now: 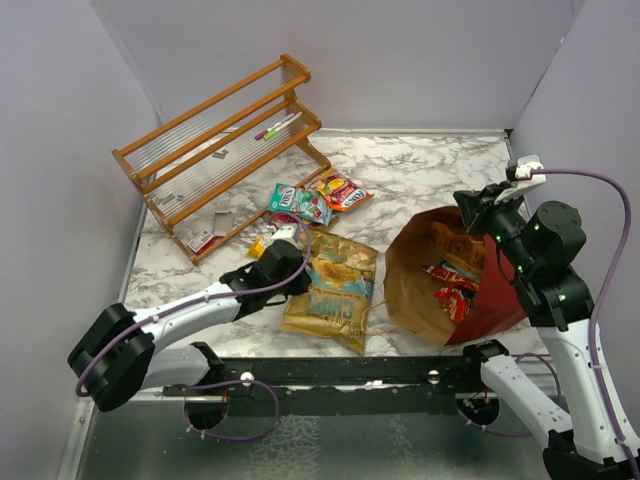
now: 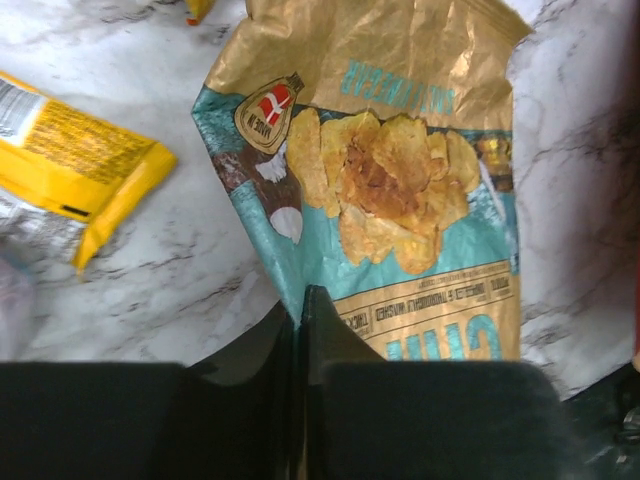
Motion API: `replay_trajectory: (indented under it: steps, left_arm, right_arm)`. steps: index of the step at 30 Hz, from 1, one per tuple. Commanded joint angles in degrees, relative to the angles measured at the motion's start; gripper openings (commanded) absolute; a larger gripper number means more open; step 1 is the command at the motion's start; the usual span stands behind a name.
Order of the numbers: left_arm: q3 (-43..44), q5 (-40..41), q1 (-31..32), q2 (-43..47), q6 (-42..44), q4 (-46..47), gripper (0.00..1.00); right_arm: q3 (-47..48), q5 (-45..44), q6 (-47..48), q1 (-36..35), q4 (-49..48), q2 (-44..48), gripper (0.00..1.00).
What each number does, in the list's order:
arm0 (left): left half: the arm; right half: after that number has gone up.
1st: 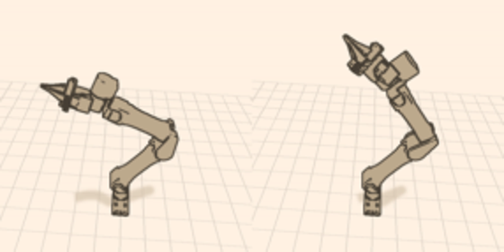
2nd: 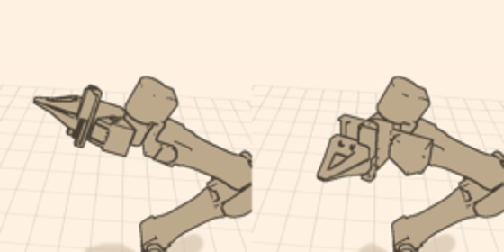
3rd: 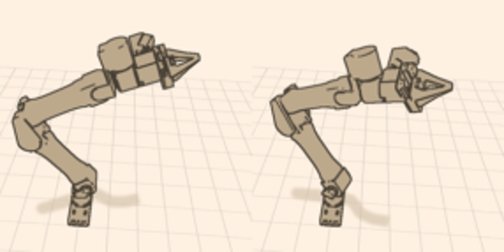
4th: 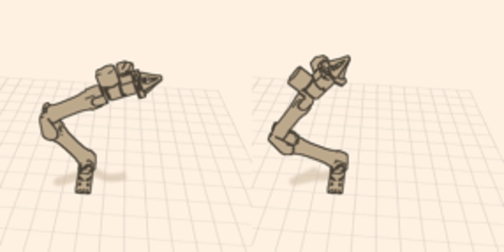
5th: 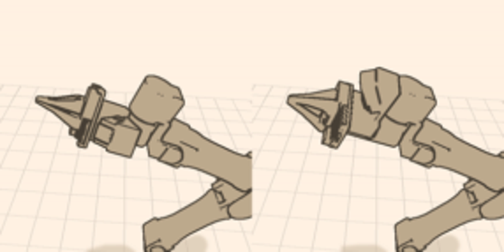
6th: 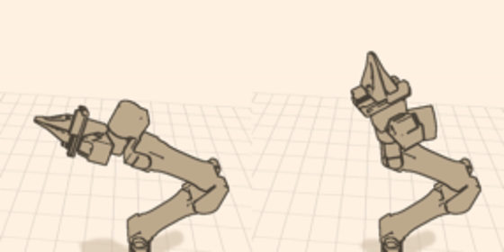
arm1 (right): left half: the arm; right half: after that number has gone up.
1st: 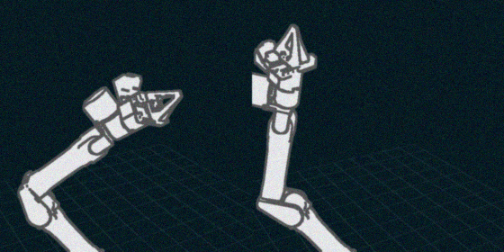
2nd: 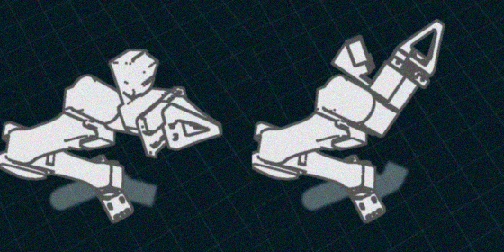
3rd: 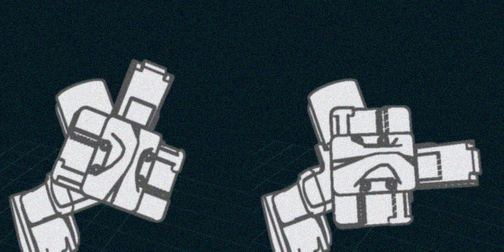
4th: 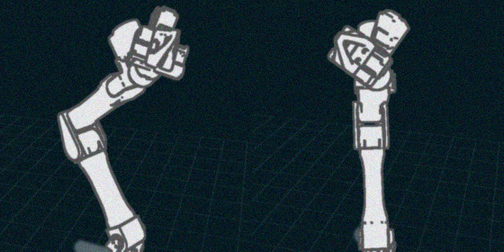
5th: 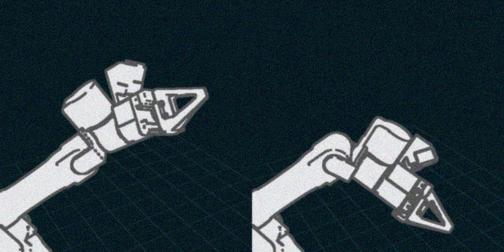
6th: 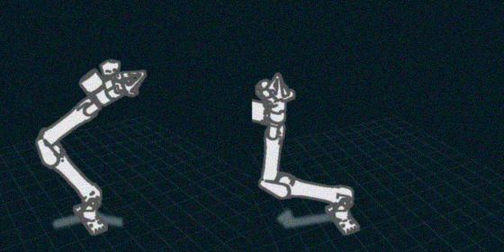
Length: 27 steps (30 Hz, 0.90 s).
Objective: Take the snacks out of the paper bag
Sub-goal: Place the snack at the center of the board.
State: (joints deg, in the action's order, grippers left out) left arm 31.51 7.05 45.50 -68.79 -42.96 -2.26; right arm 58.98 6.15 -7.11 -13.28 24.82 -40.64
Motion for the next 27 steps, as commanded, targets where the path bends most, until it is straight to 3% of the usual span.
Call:
replay_trajectory:
  steps: [1, 4, 6, 7, 11, 18, 21, 27]
  left_arm:
    - [2.6, 6.1, 0.0, 6.3, 2.7, -7.4, 0.21]
    - [2.4, 7.6, 0.0, 13.5, 5.6, -8.8, 0.47]
    - [2.7, 7.3, -0.1, 17.8, 7.8, -7.9, 0.95]
    - [3.5, 7.2, 0.0, 19.2, 8.8, -7.6, 0.99]
    - [7.8, 2.6, 0.1, 20.9, 14.7, -4.8, 0.99]
    - [9.3, -22.5, 1.8, 16.1, 21.7, 13.1, 0.89]
    - [12.5, -23.2, 7.7, 12.7, 27.4, 15.1, 0.86]
    - [22.2, -18.1, 19.2, 4.9, 43.3, 9.8, 0.84]
  right_arm:
    - [1.9, 6.9, 3.1, 0.0, -4.0, 0.6, 0.02]
    - [1.9, 14.6, 4.2, 0.0, -4.7, 0.8, 0.02]
    - [1.2, 19.5, 4.3, 0.0, -5.6, 1.0, 0.02]
    - [1.0, 21.1, 4.3, 0.0, -5.9, 1.0, 0.02]
    - [0.9, 21.4, 3.9, 0.0, -5.8, 0.7, 0.02]
    - [3.1, 26.8, 3.6, 0.0, -4.0, -1.0, 0.02]
    - [3.1, 27.9, 3.2, 0.0, -3.7, -1.7, 0.02]
    - [3.3, 26.0, 2.7, 0.0, -2.7, -2.1, 0.02]
